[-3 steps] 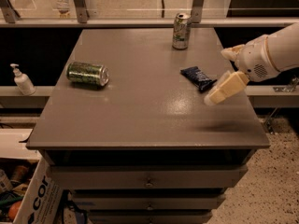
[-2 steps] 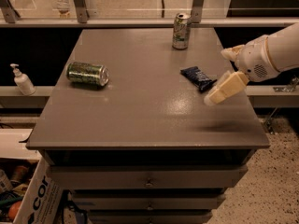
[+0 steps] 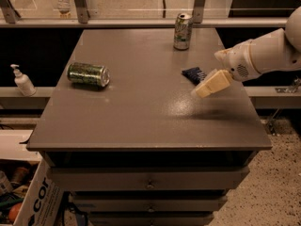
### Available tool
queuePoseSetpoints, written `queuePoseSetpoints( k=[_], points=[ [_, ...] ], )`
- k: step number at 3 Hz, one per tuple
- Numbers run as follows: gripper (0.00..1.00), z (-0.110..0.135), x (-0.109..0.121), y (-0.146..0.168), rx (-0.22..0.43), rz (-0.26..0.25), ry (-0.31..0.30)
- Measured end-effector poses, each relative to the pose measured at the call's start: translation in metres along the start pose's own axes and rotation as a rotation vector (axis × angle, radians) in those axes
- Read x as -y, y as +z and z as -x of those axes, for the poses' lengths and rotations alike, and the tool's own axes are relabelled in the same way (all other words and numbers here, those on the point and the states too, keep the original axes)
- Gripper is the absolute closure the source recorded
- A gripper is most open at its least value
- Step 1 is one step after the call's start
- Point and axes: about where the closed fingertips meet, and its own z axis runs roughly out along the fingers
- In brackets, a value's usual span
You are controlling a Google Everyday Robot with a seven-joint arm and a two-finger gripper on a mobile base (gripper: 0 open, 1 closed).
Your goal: Move rxbar blueberry near green can
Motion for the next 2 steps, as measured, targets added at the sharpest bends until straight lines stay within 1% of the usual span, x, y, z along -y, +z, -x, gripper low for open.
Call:
queuePoseSetpoints(
  k=[1, 2],
  points=[
    [0.00, -0.003, 0.010, 0.019, 0.021, -0.017, 0.058],
    [0.00, -0.016, 0.015, 0.035, 0.025, -0.034, 0.092]
  ],
)
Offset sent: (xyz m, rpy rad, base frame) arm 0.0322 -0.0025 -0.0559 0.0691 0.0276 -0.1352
